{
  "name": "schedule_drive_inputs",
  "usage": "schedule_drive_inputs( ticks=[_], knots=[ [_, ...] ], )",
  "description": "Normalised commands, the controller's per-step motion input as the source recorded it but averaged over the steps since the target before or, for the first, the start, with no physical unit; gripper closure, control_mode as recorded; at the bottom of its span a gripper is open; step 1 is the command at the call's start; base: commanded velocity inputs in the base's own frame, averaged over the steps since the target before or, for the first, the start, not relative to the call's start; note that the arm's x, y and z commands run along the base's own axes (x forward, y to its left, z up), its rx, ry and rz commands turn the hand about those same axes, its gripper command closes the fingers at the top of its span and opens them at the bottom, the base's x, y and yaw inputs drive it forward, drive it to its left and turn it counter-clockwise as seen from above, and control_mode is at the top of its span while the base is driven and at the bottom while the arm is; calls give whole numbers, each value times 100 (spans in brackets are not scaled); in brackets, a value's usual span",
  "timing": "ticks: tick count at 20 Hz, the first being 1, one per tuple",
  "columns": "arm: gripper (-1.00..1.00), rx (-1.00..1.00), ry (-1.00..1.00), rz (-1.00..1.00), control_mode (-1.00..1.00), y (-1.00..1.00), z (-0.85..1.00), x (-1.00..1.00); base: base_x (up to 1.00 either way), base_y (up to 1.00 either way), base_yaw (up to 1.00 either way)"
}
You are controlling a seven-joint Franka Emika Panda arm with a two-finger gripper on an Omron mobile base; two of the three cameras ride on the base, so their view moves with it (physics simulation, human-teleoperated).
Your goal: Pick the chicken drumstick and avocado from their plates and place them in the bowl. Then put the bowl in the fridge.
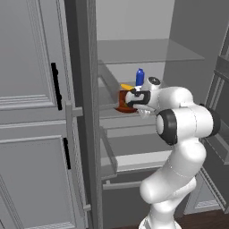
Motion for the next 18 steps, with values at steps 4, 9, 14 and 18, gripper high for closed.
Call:
schedule_drive_inputs(
  ticks=[4, 9, 14, 18],
  knots=[
    [100, 0, 0, 0, -100, 2, 0, 61, 0, 0, 0],
    [-100, 0, 0, 0, -100, 17, 0, 25, 0, 0, 0],
    [-100, 0, -9, 1, -100, 7, 1, 16, 0, 0, 0],
    [-100, 0, -21, 5, -100, 3, 21, -34, 0, 0, 0]
  ],
)
